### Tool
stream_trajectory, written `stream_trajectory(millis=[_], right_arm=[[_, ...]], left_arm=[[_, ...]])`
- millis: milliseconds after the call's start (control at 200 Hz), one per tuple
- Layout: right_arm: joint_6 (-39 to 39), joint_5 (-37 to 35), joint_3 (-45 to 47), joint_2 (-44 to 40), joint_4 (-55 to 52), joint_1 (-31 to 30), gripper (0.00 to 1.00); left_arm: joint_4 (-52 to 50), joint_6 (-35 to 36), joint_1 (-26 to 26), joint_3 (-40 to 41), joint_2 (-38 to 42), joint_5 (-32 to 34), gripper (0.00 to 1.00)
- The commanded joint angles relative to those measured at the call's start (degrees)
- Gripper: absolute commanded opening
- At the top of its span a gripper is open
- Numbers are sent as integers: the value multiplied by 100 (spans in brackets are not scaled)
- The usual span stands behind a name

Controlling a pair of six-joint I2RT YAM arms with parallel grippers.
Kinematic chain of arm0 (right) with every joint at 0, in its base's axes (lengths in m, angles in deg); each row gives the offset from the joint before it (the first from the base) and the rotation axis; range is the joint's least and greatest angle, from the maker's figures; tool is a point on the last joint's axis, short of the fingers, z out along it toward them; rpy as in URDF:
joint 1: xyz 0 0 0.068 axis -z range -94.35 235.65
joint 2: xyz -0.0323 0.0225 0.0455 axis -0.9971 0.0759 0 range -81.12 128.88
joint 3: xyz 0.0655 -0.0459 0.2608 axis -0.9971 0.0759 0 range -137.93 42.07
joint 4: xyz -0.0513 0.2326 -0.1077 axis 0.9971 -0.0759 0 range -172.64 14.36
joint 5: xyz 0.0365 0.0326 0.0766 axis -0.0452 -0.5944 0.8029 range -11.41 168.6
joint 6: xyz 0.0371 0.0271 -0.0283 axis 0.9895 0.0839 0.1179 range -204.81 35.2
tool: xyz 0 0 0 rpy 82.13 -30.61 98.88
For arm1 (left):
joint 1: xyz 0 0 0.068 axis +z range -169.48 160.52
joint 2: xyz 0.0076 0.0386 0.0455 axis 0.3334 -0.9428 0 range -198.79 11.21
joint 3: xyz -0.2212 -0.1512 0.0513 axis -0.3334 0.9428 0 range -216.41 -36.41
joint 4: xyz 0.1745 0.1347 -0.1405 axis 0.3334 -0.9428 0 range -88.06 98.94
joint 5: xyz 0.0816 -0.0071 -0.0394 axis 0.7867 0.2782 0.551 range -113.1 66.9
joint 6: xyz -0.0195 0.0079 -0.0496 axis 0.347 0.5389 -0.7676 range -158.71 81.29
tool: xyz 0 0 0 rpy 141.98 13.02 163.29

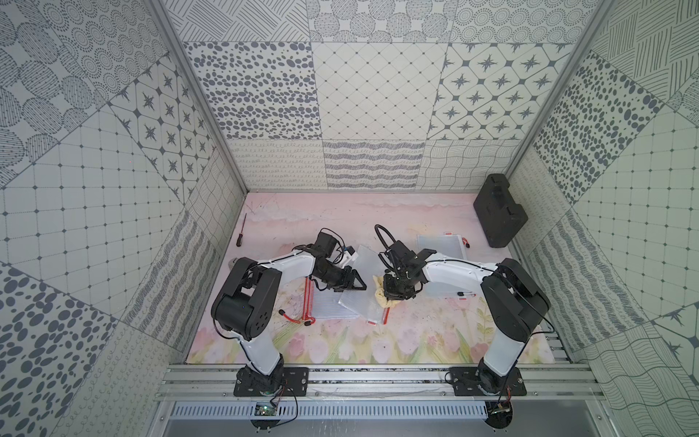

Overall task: Wipe the document bag
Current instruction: Adjust the document bag at the center of the board, then wipe the dirt from the document bag.

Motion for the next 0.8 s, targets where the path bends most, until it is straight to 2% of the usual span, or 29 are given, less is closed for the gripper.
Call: stream_trajectory(millis=[0, 80, 180, 280, 395, 585, 630, 740, 795], right_arm=[[-79, -53, 74, 358, -50, -84, 0], [-86, -56, 56, 373, -51, -92, 0], [-102, -41, 47, 390, -59, -113, 0], [-102, -53, 56, 397, -59, -118, 0], [-98, -56, 73, 392, -57, -135, 0], [-123, -74, 65, 424, -103, -143, 0], [-126, -80, 56, 434, -124, -142, 0], [-149, -197, 13, 364, -240, -139, 0], [-196, -343, -59, 251, -453, -144, 0]], left_arm=[[41, -507, -32, 157, 474, -96, 52], [-131, -513, 74, 123, 724, 241, 52], [-290, -551, 253, 16, 852, 403, 46], [-331, -512, 293, -53, 802, 355, 36], [-383, -479, 292, -96, 594, 284, 18], [-557, -345, 225, -126, 400, 301, 20], [-608, -332, 199, -136, 382, 414, 17], [-755, -338, 181, -155, 356, 781, 0], [-923, -357, 157, -191, 326, 1157, 0]])
